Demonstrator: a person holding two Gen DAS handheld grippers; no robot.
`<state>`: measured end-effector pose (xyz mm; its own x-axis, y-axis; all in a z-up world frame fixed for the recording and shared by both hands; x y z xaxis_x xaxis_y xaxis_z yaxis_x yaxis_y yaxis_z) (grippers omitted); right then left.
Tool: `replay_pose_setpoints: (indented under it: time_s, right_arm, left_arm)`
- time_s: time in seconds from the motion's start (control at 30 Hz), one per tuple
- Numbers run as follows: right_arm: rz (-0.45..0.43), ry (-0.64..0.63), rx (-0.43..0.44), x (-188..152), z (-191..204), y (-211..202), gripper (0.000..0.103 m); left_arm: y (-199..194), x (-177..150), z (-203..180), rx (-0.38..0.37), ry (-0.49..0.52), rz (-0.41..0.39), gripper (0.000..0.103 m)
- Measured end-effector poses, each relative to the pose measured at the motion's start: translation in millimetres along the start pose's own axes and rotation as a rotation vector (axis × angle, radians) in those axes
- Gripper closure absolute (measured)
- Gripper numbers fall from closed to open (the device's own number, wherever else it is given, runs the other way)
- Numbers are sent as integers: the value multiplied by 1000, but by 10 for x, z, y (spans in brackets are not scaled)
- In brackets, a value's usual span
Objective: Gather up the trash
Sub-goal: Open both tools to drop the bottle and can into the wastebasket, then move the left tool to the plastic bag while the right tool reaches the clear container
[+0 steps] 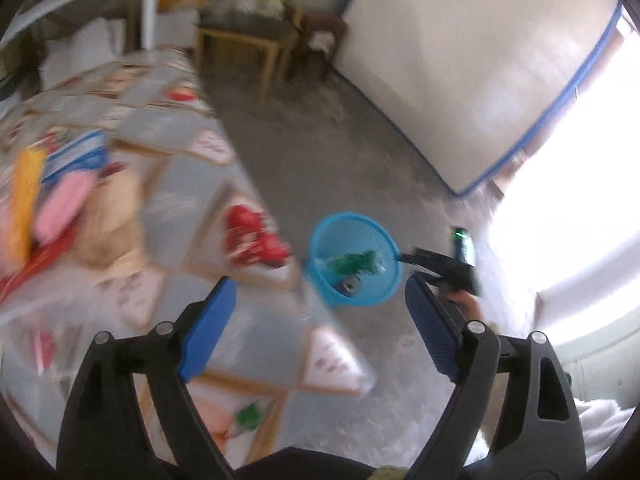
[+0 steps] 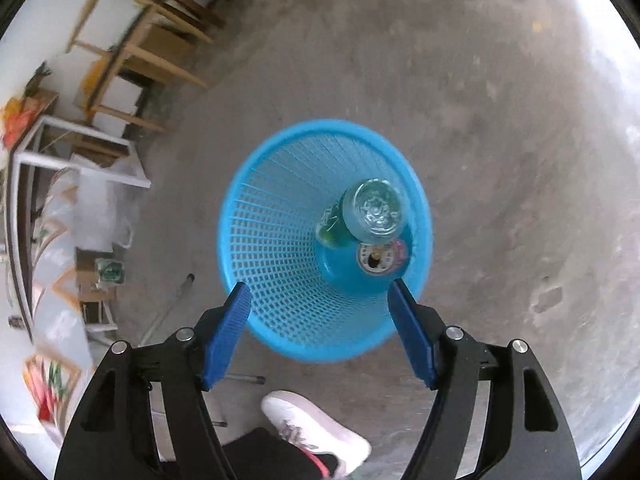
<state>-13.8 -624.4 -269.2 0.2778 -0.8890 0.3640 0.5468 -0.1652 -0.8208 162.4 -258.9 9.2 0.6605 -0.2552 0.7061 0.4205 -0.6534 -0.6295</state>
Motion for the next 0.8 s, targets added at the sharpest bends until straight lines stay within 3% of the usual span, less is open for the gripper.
replay_pose_setpoints:
  time_s: [0.1, 0.23, 0.43, 0.5, 0.67, 0.8]
  right_arm:
    - [-42, -79, -23, -36, 51, -382, 33]
    - [-115, -224, -57, -201, 311, -958, 19]
    - [-225, -422, -60, -554, 980, -1579, 6]
    - [-245, -485, -34, -690, 1209, -1729, 6]
    - [-189, -718, -38, -1155, 1936, -1882, 6]
    - [-231, -836, 48, -1514, 2490, -2097, 6]
  left_arm:
    - [-414, -205, 346, 68, -41, -67, 20]
    - [-811, -498, 803, 167, -85, -129, 19]
    - [-1277, -926, 1355, 285, -156, -92, 18]
    - [-1454, -1061, 1527, 314, -199, -109, 18]
    - [-1907, -1340, 1856, 379, -234, -208, 18]
    - [-2119, -1387, 2079, 375, -265, -281, 18]
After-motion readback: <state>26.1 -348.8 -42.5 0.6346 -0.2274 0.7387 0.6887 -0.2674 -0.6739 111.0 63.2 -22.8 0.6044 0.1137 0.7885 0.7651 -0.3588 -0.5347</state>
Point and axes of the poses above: each gripper's, at about its wrist camera, not at the fingertips, and y roughly the way its jaws point, z to its left, x to its top, the point moved 4 cm from there along y, roughly the way its jaws point, and after that the axes turned 14 degrees about -z, right-handed, at the moved point
